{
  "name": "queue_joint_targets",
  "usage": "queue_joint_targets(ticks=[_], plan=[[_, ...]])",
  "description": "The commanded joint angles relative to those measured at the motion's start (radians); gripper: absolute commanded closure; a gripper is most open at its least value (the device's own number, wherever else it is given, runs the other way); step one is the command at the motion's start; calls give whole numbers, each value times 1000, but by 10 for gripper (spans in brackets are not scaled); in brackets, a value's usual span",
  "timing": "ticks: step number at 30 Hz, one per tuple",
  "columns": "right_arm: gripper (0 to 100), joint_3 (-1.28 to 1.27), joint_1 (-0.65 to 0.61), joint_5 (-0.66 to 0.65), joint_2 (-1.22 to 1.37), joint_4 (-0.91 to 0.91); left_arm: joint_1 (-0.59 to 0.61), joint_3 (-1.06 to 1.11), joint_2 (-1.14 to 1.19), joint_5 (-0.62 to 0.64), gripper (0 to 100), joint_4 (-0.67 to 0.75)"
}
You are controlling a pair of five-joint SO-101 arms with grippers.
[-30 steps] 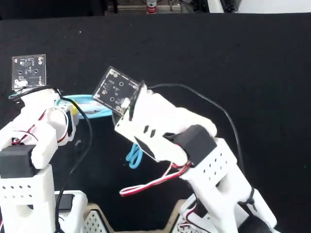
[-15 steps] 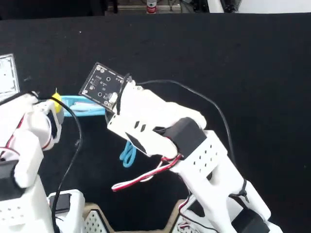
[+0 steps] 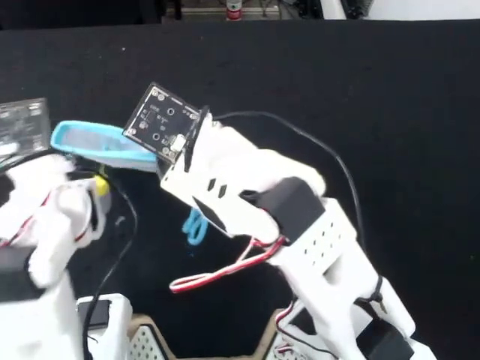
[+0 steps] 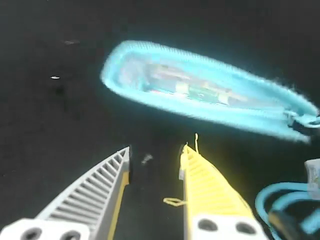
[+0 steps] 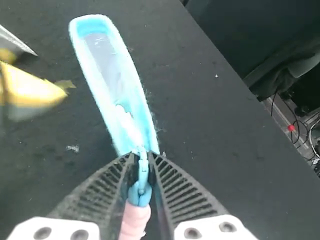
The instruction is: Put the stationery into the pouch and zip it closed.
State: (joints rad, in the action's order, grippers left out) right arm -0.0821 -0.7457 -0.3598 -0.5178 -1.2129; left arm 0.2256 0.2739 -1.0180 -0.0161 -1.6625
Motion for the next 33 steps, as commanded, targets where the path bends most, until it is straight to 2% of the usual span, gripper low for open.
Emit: queue_joint_targets(ticks=[1,8,12,18,23,28,33], plan=[[988,67,-6,3,-4,-52,-45,209,-21,-6,830,221],[988,88,-11,-5,-38,-206,-48,512,-118,2,830,730],[988,85,-11,-5,-90,-242,-48,631,-227,3,830,881],[988,48,-23,-5,-125,-235,-53,727,-465,138,827,884],[988,45,-55,-6,-130,-172,-107,831,-603,114,826,882],[988,45,-55,-5,-127,-98,-211,814,-666,41,826,720],[988,44,-58,-5,-125,-84,-286,740,-694,41,825,577]])
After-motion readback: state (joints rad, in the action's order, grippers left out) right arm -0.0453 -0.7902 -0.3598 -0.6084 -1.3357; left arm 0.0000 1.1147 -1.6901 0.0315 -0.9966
